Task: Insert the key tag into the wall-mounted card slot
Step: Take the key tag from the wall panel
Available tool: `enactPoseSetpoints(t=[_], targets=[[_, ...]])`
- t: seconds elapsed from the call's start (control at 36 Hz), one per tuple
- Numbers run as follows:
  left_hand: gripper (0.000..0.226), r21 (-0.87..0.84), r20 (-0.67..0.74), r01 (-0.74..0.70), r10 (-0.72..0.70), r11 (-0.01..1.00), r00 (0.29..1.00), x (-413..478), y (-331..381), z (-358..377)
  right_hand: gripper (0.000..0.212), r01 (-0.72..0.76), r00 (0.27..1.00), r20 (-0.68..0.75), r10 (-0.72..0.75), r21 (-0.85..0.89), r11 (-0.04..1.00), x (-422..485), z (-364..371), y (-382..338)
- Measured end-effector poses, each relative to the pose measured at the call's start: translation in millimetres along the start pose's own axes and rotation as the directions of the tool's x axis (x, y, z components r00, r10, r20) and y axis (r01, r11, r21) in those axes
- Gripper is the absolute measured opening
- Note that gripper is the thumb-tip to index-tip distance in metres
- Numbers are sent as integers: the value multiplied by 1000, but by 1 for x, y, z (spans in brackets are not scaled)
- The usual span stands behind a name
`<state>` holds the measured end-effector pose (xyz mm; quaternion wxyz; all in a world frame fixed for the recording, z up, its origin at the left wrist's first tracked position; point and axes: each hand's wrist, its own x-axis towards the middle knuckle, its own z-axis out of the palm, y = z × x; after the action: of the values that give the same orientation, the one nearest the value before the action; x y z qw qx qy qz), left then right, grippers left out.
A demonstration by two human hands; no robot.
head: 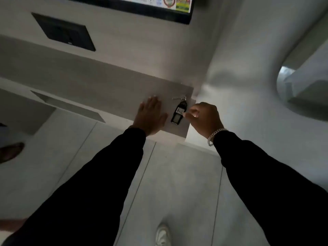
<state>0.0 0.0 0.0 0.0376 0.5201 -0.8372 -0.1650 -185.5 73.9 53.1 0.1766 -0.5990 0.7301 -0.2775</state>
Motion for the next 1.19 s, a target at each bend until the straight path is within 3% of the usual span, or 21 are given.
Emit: enactPoseSetpoints(t=[0.17,0.39,0.53,0.61,0.67,0.75,0.83,0.92,1.11,1.19], targets=[[84,112,-69,32,-24,993,997,9,-2,12,46,-154,986,-57,155,10,988,19,22,-5],[81,142,-75,28,-18,990,997,12,-3,12,57,-299,954,-32,298,-30,954,37,37,-9],[84,134,-77,35,-25,990,997,12,-2,12,27,-367,930,10,367,45,929,49,30,-4],[85,139,-97,31,-17,990,995,12,-3,14,22,-402,916,41,400,124,907,49,26,0],[86,140,-111,31,-15,990,994,12,-3,14,20,-466,883,88,461,281,839,47,22,3],[87,141,-129,24,-6,990,992,10,-2,14,15,-601,794,262,548,468,648,41,12,4],[88,139,-130,14,5,990,992,9,-2,13,18,-648,747,378,546,596,473,31,3,3],[90,127,-109,13,1,992,994,7,0,11,22,-637,752,398,525,644,423,16,-8,3],[85,45,39,-37,36,998,999,-23,29,3,12,-542,829,343,442,685,486,-21,-49,-1],[86,-46,-32,-79,77,996,996,-43,51,-9,6,-498,857,332,395,730,467,-44,-74,-2]])
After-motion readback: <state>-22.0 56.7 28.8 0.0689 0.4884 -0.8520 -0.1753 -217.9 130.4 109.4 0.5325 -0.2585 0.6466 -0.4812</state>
